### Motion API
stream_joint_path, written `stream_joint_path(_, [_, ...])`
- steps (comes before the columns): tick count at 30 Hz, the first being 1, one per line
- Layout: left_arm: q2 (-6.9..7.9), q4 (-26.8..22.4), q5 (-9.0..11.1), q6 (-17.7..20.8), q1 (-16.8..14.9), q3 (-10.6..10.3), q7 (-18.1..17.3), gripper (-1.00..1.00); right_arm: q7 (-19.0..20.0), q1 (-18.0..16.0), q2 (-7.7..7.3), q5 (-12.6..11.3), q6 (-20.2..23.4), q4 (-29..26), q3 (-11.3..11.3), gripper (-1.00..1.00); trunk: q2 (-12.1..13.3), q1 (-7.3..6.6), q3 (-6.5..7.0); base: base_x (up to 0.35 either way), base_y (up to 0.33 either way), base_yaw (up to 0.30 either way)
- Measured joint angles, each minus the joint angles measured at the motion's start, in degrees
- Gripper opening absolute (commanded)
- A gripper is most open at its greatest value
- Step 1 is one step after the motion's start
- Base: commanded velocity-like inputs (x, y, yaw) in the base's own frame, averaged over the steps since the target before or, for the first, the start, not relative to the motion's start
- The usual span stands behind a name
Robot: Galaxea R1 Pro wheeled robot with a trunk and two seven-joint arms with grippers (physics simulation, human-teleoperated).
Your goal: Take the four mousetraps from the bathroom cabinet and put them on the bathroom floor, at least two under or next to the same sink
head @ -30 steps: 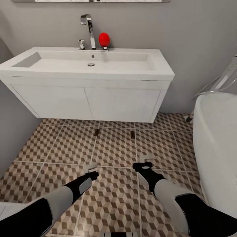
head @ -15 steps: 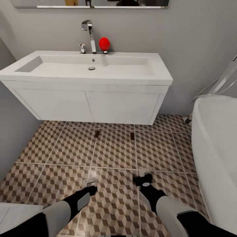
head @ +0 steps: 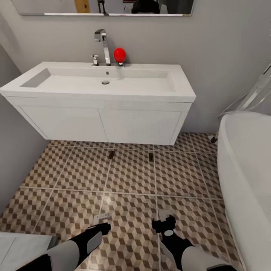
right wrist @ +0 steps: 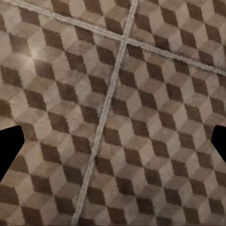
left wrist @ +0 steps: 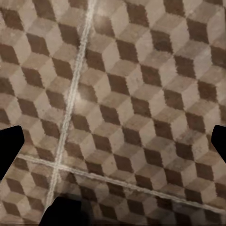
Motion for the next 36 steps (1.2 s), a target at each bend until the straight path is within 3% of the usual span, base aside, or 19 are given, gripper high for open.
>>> stream_joint_path(11, [-0.08,-0.12,-0.02,-0.20,1.74,-0.10,-0.40,1.00,0.05,3.72,-0.47,0.12,-6.97,2.79,0.02,1.00,4.41,-2.42,1.98,0.000,0.000,0.000])
stream_joint_path(36, [-0.02,0.04,-0.18,-3.66,4.70,-0.10,-1.51,1.00,0.22,8.43,-0.75,0.54,-10.64,5.15,0.11,1.00,14.44,-7.91,6.46,0.000,0.000,0.000])
